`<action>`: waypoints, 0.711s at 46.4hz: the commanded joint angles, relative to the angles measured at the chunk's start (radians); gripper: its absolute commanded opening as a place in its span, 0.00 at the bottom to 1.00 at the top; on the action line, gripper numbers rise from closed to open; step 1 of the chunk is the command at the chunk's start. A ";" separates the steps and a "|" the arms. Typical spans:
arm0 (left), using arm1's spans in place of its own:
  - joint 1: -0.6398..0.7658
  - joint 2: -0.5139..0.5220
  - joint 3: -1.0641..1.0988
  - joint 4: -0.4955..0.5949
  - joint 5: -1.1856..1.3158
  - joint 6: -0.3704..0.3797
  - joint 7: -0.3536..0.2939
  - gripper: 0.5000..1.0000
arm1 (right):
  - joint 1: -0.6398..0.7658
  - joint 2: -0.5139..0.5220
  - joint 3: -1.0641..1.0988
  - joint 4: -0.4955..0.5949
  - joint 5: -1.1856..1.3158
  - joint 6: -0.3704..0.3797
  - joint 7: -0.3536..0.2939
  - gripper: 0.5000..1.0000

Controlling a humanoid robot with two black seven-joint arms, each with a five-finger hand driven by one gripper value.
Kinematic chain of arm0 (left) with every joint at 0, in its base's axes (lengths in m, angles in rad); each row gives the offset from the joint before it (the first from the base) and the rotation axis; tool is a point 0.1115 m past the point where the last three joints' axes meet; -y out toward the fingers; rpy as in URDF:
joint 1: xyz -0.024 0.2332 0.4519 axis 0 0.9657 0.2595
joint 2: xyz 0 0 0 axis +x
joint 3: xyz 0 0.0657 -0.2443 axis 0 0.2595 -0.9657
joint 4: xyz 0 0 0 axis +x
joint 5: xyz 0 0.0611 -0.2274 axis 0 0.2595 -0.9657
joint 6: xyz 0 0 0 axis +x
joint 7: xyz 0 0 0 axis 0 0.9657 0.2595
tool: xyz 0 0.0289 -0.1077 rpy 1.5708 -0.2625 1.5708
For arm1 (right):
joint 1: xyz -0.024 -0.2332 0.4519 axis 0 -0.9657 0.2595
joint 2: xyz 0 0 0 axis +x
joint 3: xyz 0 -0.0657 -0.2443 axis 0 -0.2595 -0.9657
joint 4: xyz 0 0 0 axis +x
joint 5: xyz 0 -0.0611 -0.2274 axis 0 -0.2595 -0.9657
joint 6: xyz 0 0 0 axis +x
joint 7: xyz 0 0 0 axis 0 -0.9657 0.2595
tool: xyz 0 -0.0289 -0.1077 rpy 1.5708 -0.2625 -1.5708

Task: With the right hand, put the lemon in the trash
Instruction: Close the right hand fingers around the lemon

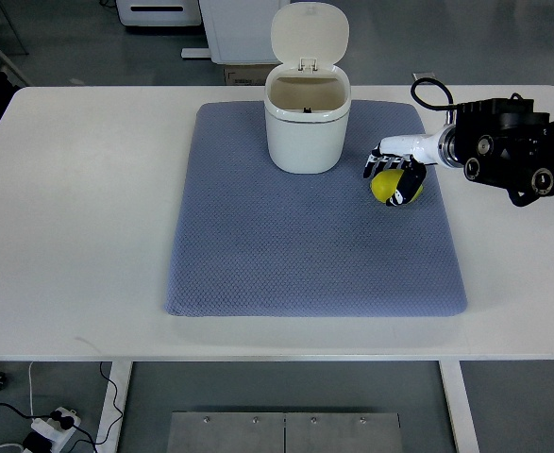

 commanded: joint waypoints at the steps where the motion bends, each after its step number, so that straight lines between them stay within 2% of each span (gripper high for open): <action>1: 0.000 0.000 0.000 0.000 0.000 0.000 0.000 1.00 | -0.005 -0.001 -0.001 -0.004 -0.001 0.000 0.000 0.53; 13: 0.000 0.000 0.000 0.000 0.000 0.000 0.000 1.00 | -0.008 -0.001 -0.001 -0.004 -0.001 0.000 0.000 0.51; 19: 0.000 0.000 0.000 0.000 0.000 0.000 0.000 1.00 | -0.014 -0.001 -0.001 -0.008 -0.003 0.000 0.000 0.44; 33: 0.000 0.000 0.000 0.000 0.000 0.000 0.000 1.00 | -0.022 -0.002 -0.001 -0.015 -0.003 0.000 0.006 0.37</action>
